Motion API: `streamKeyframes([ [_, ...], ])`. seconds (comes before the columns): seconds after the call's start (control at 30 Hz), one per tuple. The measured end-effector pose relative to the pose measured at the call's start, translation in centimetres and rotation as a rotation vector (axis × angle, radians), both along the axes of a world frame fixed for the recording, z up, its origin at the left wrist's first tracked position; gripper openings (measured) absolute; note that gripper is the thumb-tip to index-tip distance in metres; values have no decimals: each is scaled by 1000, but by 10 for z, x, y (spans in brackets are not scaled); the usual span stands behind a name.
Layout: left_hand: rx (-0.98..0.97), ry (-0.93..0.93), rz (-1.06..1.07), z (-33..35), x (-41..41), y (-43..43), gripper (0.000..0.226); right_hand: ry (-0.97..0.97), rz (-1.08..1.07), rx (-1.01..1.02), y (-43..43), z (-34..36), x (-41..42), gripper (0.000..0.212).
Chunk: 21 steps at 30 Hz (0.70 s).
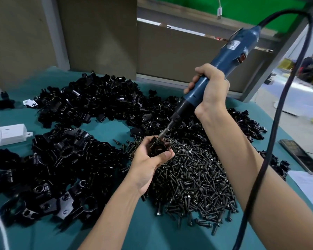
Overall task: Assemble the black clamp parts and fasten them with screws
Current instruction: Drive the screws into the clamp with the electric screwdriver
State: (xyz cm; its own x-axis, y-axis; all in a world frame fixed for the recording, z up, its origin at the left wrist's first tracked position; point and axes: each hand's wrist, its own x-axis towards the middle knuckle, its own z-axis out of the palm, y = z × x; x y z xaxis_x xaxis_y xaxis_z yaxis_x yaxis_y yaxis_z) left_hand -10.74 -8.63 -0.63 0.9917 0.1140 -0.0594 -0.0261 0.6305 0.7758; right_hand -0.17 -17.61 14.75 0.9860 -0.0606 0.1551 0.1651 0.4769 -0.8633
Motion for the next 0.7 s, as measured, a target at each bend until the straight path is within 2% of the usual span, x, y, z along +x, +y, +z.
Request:
streamKeyframes([
  [0.13, 50, -13, -18, 0, -1, 0, 38, 3, 7, -20, 1, -2, 0, 14],
  [0.27, 130, -31, -18, -1, -2, 0, 34, 34, 16, -4, -1, -3, 2, 14],
  [0.57, 206, -31, 11, -6, -3, -1, 46, 55, 6, -9, -2, -6, 4, 21],
  [0.7, 209, -17, 3, -6, -2, -1, 49, 53, 8, -18, 0, -7, 3, 15],
])
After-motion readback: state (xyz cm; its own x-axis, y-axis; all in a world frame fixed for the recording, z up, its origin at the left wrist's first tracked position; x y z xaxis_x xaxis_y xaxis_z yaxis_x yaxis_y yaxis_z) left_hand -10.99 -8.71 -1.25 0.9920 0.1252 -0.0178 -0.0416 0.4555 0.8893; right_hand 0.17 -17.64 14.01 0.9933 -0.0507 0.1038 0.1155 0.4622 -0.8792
